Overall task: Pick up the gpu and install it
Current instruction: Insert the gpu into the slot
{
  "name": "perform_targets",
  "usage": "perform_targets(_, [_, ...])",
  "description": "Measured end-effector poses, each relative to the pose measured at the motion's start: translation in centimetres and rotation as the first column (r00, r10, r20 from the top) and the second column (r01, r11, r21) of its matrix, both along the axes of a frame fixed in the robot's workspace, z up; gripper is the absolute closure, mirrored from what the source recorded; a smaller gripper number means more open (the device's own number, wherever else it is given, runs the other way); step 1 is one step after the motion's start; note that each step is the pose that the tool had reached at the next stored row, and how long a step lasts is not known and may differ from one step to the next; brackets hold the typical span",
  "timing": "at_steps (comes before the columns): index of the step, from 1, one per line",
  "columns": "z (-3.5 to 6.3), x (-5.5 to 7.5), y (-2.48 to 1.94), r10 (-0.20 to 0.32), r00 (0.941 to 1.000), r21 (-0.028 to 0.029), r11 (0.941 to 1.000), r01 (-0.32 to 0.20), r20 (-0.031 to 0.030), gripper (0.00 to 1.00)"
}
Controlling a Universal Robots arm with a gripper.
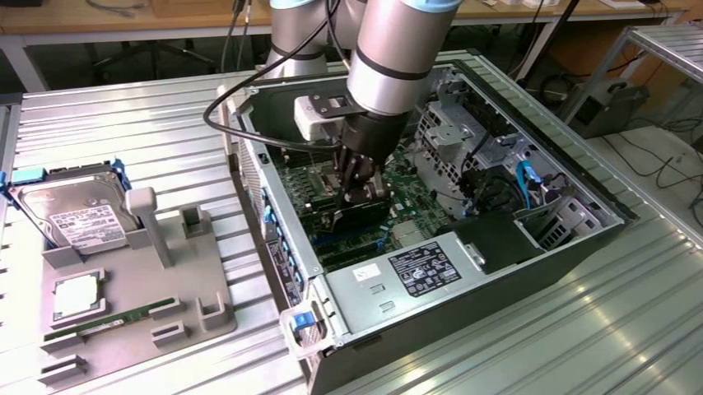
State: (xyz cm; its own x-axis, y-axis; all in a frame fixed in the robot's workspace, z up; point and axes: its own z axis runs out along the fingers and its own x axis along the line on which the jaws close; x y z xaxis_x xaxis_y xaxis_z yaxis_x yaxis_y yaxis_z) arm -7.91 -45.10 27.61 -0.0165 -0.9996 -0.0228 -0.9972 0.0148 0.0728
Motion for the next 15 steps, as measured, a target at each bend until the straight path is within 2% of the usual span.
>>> perform_targets(15, [-0.70, -0.02, -0.01, 0.002, 1.0000, -0.0093, 1.0000, -0.002, -0.0001, 0.89])
